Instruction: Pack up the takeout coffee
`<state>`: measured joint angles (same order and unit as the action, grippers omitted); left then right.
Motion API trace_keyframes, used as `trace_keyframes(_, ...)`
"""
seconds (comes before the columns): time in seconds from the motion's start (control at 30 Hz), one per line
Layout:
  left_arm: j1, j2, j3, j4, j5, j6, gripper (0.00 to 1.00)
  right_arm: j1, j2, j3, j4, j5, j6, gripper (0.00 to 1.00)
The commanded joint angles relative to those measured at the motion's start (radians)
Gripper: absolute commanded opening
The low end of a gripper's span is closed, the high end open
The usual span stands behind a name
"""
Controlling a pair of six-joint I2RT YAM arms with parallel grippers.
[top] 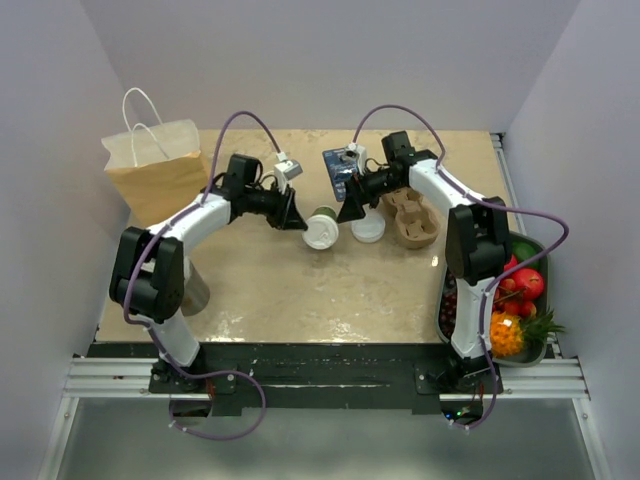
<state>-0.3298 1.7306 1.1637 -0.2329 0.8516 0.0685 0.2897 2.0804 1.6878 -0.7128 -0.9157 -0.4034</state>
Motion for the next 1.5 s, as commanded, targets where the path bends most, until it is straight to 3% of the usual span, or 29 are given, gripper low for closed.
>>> trace_keyframes(0.0,0.04,0.027,0.16,-0.339,0.167,0.002,0.22,0.0,-0.051,0.053,0.038,-0.089,0.107,0.97)
trace_keyframes(0.07,0.052,0.053,0.194,-0.464,0.201,0.03,0.22,0.002,-0.051,0.043,0.064,-0.094,0.138,0.97)
trace_keyframes(0.43,0.12,0.052,0.198,-0.698,0.204,-0.019,0.29,0.006,-0.086,-0.028,0.121,-0.109,0.238,0.97)
trace_keyframes(0.87,0.137,0.13,0.211,-0.688,0.185,-0.127,0.32,0.06,-0.157,-0.148,0.164,-0.069,0.281,0.97)
trace_keyframes(1.23,0.138,0.162,0.255,-0.597,0.227,-0.171,0.54,0.112,-0.163,-0.18,0.154,-0.006,0.31,0.97)
trace_keyframes(1.37,0.14,0.156,0.278,-0.603,0.274,-0.107,0.62,0.112,-0.168,-0.185,0.133,-0.029,0.293,0.97)
trace_keyframes(1.4,0.138,0.147,0.274,-0.605,0.268,-0.09,0.7,0.112,-0.172,-0.188,0.119,-0.029,0.288,0.97)
trace_keyframes(1.47,0.138,0.136,0.261,-0.6,0.25,-0.038,0.71,0.111,-0.174,-0.194,0.113,-0.031,0.27,0.98)
